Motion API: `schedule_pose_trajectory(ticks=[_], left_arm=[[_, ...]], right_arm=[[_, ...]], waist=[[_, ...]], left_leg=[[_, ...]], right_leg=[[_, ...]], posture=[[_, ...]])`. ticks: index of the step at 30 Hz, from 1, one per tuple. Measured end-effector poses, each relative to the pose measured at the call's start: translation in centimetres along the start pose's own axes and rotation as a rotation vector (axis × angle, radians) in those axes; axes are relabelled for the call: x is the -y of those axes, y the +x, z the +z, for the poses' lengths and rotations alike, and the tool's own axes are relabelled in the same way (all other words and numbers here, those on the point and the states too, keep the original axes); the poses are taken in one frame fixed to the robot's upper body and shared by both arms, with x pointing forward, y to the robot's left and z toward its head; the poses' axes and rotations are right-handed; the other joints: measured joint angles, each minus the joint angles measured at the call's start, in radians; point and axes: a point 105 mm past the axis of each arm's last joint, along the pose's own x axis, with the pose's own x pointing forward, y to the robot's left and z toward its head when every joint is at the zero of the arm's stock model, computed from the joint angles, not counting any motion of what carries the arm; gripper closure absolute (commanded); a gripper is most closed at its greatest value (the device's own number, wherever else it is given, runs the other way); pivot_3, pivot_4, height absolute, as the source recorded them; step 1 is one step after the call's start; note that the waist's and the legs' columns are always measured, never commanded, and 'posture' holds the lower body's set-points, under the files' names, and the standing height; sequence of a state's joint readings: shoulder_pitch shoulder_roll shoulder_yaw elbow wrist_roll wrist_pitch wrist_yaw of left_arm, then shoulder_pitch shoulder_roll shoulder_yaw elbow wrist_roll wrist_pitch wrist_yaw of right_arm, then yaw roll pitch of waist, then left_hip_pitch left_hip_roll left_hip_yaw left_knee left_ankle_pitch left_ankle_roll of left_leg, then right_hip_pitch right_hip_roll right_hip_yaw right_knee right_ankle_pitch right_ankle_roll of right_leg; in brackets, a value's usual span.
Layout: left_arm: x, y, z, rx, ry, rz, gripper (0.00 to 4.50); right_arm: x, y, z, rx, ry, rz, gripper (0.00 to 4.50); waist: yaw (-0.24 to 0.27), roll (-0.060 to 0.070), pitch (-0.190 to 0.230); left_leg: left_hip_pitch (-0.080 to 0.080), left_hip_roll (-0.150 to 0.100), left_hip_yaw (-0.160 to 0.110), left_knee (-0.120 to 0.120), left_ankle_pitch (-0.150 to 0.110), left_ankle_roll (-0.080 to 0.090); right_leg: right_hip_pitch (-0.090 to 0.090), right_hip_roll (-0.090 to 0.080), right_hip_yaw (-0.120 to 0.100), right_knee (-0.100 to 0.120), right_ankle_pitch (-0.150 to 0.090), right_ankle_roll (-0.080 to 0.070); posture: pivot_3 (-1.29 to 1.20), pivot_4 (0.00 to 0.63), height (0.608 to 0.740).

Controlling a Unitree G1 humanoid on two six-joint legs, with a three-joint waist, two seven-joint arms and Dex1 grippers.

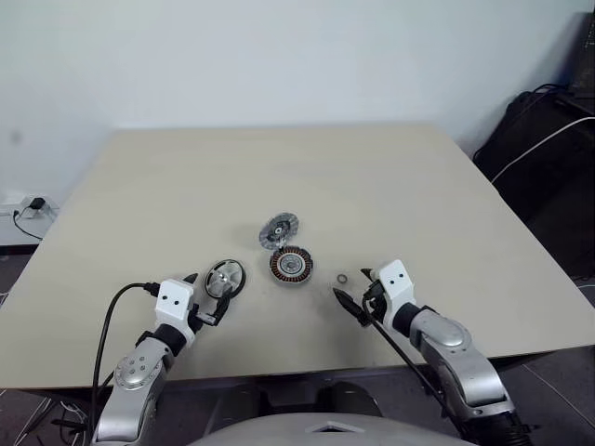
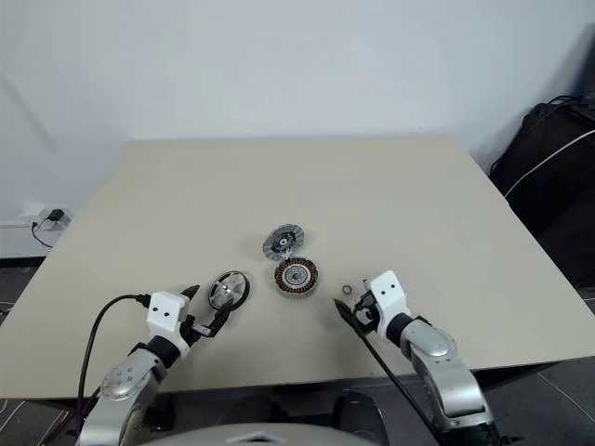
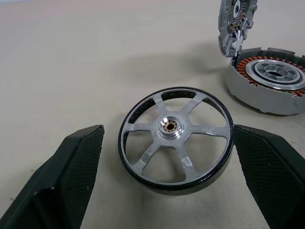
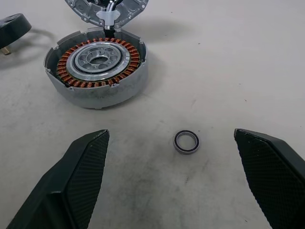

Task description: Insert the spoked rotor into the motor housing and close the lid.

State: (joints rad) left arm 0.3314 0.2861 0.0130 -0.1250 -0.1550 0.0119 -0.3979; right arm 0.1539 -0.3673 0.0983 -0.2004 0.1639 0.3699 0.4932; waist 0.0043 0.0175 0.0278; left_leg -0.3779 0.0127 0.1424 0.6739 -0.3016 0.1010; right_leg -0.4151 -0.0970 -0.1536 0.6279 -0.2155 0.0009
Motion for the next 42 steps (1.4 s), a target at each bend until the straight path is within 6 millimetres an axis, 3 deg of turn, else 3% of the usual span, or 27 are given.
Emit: schedule_pose_trajectory(ticks=[17, 22, 33, 42], left_arm=[[-0.1, 0.1, 0.1, 0.003, 0.003, 0.003, 0.0], [-0.1, 0.1, 0.1, 0.003, 0.003, 0.004, 0.0], [-0.2, 0.0, 0.1, 0.003, 0.002, 0.016, 0.0], [-0.2, -0.1, -0.1, -0.002, -0.001, 0.029, 0.0]], right_arm=[[0.3, 0.5, 0.0, -0.001, 0.016, -0.04, 0.04], [0.9, 1.2, -0.8, -0.032, 0.027, -0.093, 0.04], [1.0, 4.1, -0.5, -0.029, 0.064, -0.098, 0.04], [0.7, 4.8, -1.7, -0.065, 0.084, -0.088, 0.04]], waist=[[0.0, 0.0, 0.0], [-0.001, 0.0, 0.001], [-0.003, 0.001, 0.001], [-0.006, 0.002, 0.002]], left_leg=[[0.0, 0.0, 0.0, 0.0, 0.0, 0.0], [0.0, 0.0, 0.0, 0.0, 0.002, -0.003], [0.0, 0.0, 0.0, 0.0, 0.003, -0.005], [0.0, 0.0, 0.0, 0.0, 0.003, -0.005]], right_leg=[[0.0, 0.0, 0.0, 0.0, 0.0, 0.0], [0.0, 0.0, 0.0, 0.0, 0.0, 0.0], [0.0, 0.0, 0.0, 0.0, 0.0, 0.0], [0.0, 0.0, 0.0, 0.0, 0.0, 0.0]], posture=[[0.0, 0.0, 0.74], [0.0, 0.0, 0.74], [0.0, 0.0, 0.74], [0.0, 0.0, 0.74]])
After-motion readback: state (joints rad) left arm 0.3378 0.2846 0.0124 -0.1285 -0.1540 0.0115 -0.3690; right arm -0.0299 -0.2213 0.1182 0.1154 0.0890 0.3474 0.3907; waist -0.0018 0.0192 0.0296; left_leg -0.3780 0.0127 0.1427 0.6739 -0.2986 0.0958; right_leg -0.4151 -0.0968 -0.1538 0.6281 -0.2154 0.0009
